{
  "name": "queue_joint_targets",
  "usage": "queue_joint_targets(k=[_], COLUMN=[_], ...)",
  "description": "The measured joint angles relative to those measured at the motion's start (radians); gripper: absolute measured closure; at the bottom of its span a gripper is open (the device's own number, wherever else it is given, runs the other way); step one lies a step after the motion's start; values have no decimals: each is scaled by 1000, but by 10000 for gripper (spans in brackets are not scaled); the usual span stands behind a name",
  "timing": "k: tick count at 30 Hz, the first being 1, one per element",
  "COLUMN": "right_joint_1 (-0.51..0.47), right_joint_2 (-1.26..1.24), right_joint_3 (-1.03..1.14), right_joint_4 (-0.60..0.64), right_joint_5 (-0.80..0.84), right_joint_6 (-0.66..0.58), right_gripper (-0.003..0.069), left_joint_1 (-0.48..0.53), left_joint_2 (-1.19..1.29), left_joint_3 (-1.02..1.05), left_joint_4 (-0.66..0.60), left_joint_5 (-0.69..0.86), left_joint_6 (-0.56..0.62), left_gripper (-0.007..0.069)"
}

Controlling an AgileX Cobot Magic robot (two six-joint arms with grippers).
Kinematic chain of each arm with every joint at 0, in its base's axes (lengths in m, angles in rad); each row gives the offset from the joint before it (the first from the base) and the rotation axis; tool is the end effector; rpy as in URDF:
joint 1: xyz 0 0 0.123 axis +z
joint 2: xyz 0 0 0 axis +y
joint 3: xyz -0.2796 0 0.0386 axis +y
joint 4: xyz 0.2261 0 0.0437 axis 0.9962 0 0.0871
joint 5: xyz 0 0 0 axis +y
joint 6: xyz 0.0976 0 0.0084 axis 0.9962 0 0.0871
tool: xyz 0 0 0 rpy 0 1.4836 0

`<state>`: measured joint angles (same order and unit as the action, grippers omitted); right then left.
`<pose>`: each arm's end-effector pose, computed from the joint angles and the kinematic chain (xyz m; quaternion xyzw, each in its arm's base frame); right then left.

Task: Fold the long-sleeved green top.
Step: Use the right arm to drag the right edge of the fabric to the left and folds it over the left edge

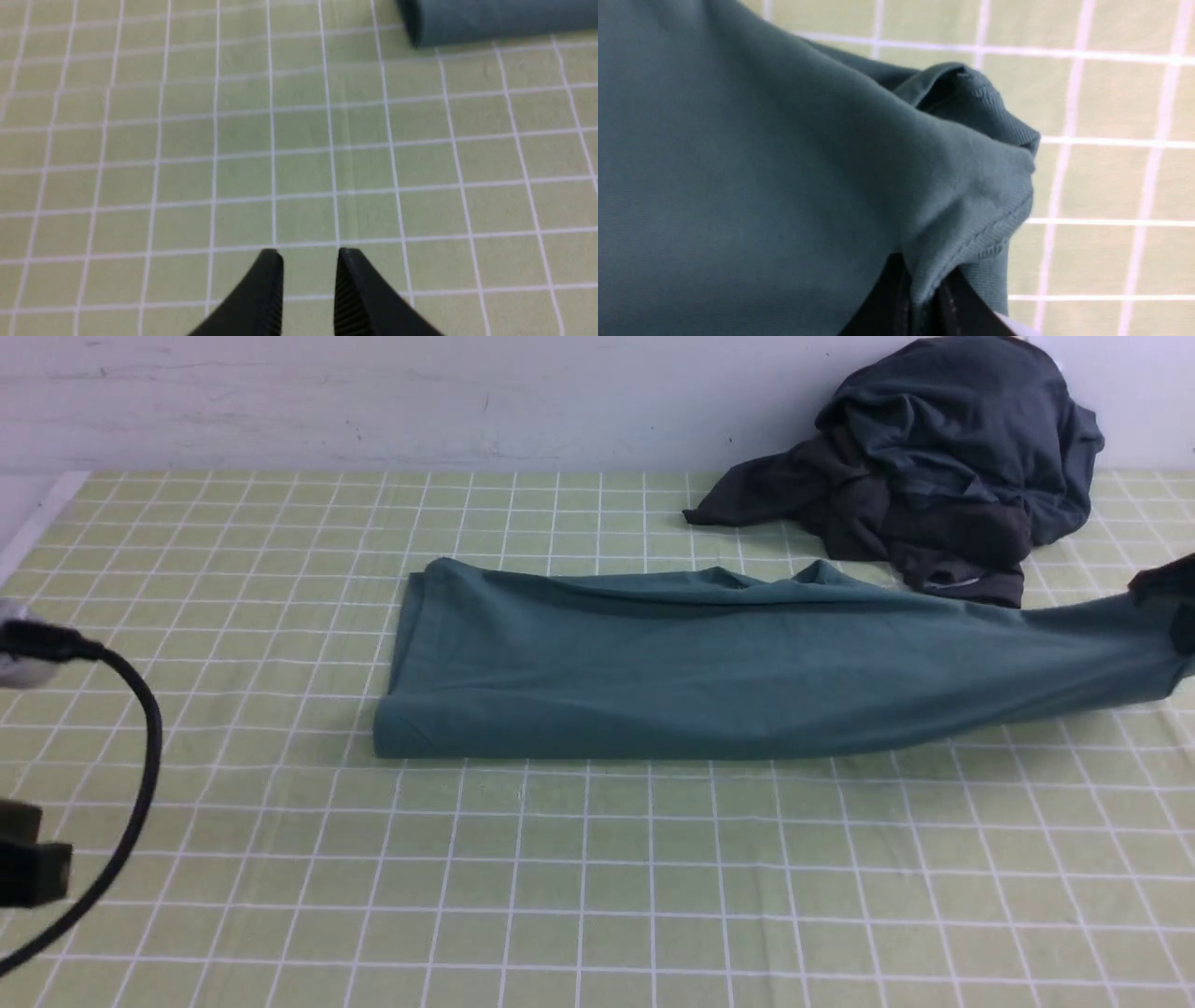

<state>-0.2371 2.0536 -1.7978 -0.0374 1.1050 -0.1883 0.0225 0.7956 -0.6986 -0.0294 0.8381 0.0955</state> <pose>0.4098 -0.1024 0.2441 0.0183 0.9887 -0.0486 0.1409 0.1259 0.0007 0.2978 0.0288 0.9349 0.0072 0.3538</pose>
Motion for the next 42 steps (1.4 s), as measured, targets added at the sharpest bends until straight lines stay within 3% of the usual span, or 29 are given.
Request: queue_joint_targets(k=[3, 8, 15, 16, 17, 24, 26, 28, 32, 35, 38, 42], right_joint_1=[7, 115, 468, 478, 560, 802, 821, 832, 831, 824, 809, 789], right_joint_2=[-22, -43, -17, -15, 13, 214, 260, 303, 315, 296, 259, 232], right_joint_3=[-73, -224, -258, -259, -262, -262, -262, -262, -264, -297, -370, -422], right_joint_4=[47, 308, 618, 631, 675, 714, 714, 716, 716, 711, 685, 641], right_joint_5=[14, 15, -167, -173, -213, -407, -450, -489, -486, -447, -380, -317], right_joint_6=[-1, -100, -237, -246, -282, -380, -382, -384, -384, -384, -384, -367], right_gripper=[643, 643, 644, 644, 644, 627, 593, 503, 352, 289, 279, 322], left_joint_1=[0, 0, 0, 0, 0, 0, 0, 0, 0, 0, 0, 0], left_joint_2=[3, 5, 5, 5, 5, 5, 5, 5, 5, 5, 5, 5], left_joint_3=[77, 136, 137, 137, 137, 137, 137, 137, 137, 137, 137, 137], left_joint_4=[0, -38, -111, -112, -116, -117, -117, -118, -120, -120, -120, -121], left_joint_5=[-65, -226, -264, -264, -263, -240, -235, -232, -224, -213, -210, -210], left_joint_6=[-43, -63, -62, -62, -61, -61, -61, -61, -61, -61, -61, -61], left_gripper=[470, 470, 470, 470, 470, 470, 470, 470, 470, 470, 470, 470])
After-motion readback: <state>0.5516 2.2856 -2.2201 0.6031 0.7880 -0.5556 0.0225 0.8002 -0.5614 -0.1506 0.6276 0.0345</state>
